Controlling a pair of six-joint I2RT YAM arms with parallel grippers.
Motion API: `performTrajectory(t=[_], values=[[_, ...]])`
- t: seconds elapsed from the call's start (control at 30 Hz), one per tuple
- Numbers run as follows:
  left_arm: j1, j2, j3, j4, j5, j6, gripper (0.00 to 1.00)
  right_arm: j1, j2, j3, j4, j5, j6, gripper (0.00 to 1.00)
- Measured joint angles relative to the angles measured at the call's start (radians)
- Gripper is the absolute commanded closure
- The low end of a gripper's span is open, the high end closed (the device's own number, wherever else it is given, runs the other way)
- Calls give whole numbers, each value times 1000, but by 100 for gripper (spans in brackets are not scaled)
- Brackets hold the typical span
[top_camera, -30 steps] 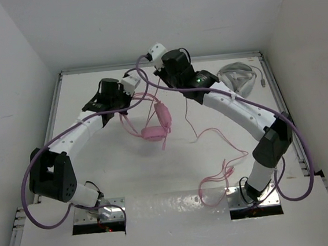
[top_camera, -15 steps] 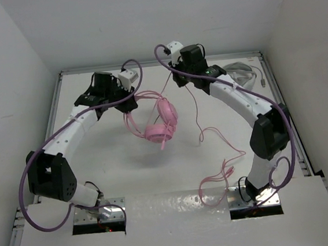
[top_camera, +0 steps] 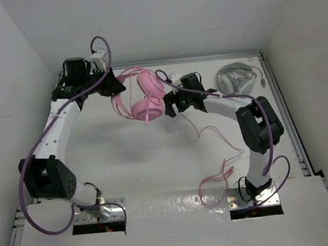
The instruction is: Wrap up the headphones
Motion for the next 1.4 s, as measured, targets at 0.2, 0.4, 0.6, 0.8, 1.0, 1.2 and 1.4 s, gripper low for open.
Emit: performTrajectory(t=[0.2, 0.4, 0.6, 0.8, 1.0, 1.2, 1.4], values=[[14, -15, 76, 4, 59, -81, 100, 0, 70, -44, 72, 0, 27, 19], [90, -20, 130, 17, 156, -152, 100, 0, 72, -130, 137, 19, 50, 28], [248, -20, 130, 77, 209, -259, 100, 0, 40, -233, 166, 59, 68, 40], [341, -19, 91, 166, 209, -363, 100, 0, -9, -285, 121, 108, 55, 99], [352, -16, 53, 203, 169, -414, 100, 42, -11, -286, 119, 163, 30, 100], [372, 32, 53, 231, 41, -474, 100, 296, -21, -283, 91, 247, -89, 100], [402, 138, 34, 237, -161, -512, 100, 561, -100, -276, -12, 229, -212, 100]])
